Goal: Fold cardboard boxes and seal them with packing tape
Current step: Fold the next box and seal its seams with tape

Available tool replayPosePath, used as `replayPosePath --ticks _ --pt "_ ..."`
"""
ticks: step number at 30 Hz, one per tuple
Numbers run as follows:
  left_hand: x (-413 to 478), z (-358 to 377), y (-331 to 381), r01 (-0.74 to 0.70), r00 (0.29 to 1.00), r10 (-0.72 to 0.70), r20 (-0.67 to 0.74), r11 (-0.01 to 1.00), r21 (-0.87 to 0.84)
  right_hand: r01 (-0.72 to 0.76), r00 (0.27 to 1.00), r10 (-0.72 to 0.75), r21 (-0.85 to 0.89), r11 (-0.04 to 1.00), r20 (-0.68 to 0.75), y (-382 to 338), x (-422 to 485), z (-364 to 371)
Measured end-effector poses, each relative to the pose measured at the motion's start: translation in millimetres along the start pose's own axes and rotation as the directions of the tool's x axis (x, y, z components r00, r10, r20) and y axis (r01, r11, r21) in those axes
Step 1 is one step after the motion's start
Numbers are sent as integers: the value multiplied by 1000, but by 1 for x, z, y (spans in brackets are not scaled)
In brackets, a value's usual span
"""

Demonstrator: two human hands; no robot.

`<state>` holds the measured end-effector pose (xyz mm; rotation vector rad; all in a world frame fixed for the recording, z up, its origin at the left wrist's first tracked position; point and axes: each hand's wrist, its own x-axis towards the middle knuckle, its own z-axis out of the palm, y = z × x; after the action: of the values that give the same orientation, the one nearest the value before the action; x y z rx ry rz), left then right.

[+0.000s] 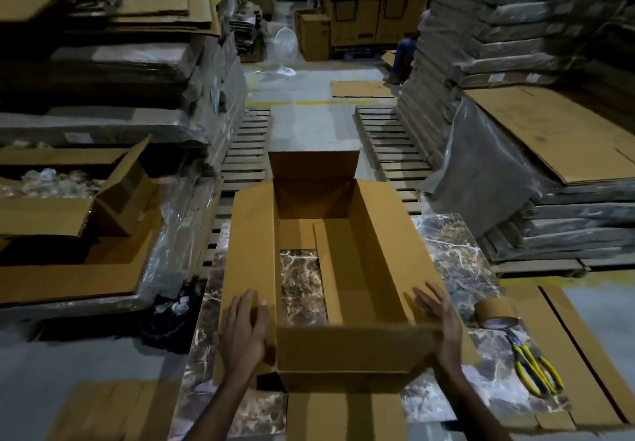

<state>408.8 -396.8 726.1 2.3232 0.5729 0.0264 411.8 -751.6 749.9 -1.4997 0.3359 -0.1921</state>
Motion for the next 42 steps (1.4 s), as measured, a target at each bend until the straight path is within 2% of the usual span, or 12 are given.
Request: replayPosePath --ticks 6,9,14,17,19,21,23,28,30,34,38,42 --pt "37 2 10 -40 978 0 208 981 188 91 943 -76 33 995 -324 -10 -42 30" --pt "38 2 -1 -39 969 12 248 994 107 146 869 -193 -137 980 -456 -17 -42 56" --pt "22 -3 -34 -145 970 120 211 984 106 89 935 -304 -710 698 -181 -10 -26 95" --pt "15 -5 -39 -134 980 111 164 982 135 57 949 -297 -865 499 -109 -6 -12 106" --pt "11 -8 -35 -109 994 109 3 994 16 13 958 -267 -916 400 -103 -7 -7 108" --pt "11 -13 -31 -58 989 32 -144 982 -178 11 964 -251 -927 374 -90 -5 -5 109" --pt "10 -16 -23 -103 978 86 -188 991 -85 44 961 -267 -912 408 -74 -2 -2 109" --pt "-7 2 22 -316 949 284 139 838 445 144 947 -316 -962 231 65 15 4 105" --pt "-2 15 28 -343 939 276 205 792 504 205 948 -275 -967 151 158 19 12 105" --pt "26 27 36 -327 945 253 207 744 582 283 951 -184 -941 185 249 7 68 111" --pt "54 30 45 -313 950 249 191 779 543 455 876 -305 -850 265 374 -43 165 151" --pt "71 33 51 -286 958 226 176 747 600 637 722 -460 -756 151 516 -98 258 211"
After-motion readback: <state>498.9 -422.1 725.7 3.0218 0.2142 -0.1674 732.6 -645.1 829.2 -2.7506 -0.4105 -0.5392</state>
